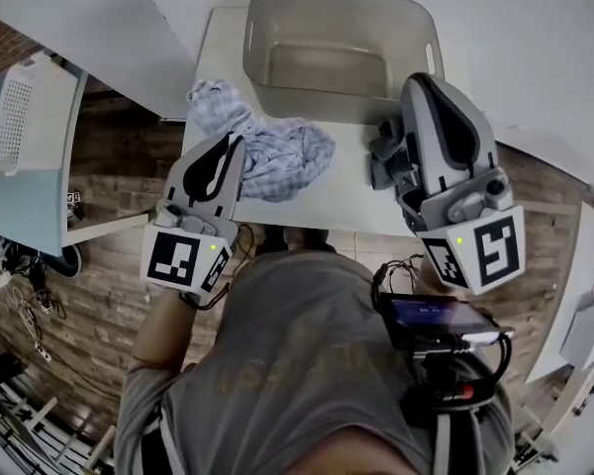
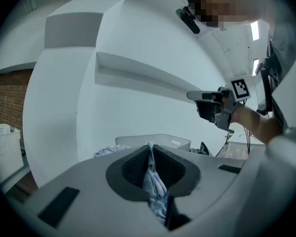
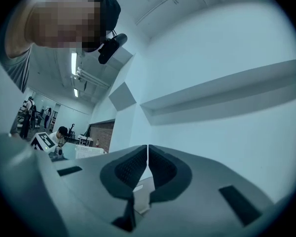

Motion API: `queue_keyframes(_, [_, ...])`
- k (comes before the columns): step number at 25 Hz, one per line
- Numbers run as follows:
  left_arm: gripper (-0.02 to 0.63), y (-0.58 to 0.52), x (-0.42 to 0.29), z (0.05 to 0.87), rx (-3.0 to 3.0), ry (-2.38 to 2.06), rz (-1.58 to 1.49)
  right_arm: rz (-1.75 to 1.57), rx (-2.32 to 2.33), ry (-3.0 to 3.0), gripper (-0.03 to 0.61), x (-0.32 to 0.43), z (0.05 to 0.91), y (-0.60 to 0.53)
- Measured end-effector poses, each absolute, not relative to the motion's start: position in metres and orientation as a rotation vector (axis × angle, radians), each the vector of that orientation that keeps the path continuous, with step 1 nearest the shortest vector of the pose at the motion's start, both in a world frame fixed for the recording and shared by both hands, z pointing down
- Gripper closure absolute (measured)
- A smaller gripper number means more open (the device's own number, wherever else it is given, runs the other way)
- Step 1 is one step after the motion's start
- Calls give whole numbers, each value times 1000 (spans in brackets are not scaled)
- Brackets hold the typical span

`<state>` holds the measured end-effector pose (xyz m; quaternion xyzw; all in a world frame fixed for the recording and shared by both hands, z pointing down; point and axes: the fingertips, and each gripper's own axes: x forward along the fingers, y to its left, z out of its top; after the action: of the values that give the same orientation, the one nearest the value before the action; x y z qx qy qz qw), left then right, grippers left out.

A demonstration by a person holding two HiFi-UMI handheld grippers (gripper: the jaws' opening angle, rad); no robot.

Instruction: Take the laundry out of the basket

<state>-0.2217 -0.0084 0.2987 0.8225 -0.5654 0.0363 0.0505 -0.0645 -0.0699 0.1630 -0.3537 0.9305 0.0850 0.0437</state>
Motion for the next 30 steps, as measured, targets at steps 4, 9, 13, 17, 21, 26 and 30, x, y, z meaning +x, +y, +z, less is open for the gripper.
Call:
queue_keyframes(4, [578,-25,-222,344,2482,-1675,179,254,-1145,2849,565,-65,169,-76])
queue_keyframes(9, [577,-54,-217,405,2422,-1629,229,259,-1192,2882,565,-68,179,-84])
queue_keyframes(13, [577,-64,-215,437,2403,-1597,275,258,-1238,2885,565,-65,184,-84])
queue_keyframes(17, [577,-69,-210,463,2380,-1553,326,256,-1281,2880,565,-60,185,-86])
queue_keyframes(21, [571,-68,-212,486,2337,-1549,360,265,-1290,2880,565,-59,183,-83])
queue_keyframes(26, [554,-70,-216,491,2286,-1580,343,264,-1282,2880,565,-54,184,-83])
queue_keyframes(30, [495,-70,-219,488,2268,-1604,337,258,-1250,2880,565,-55,188,-84])
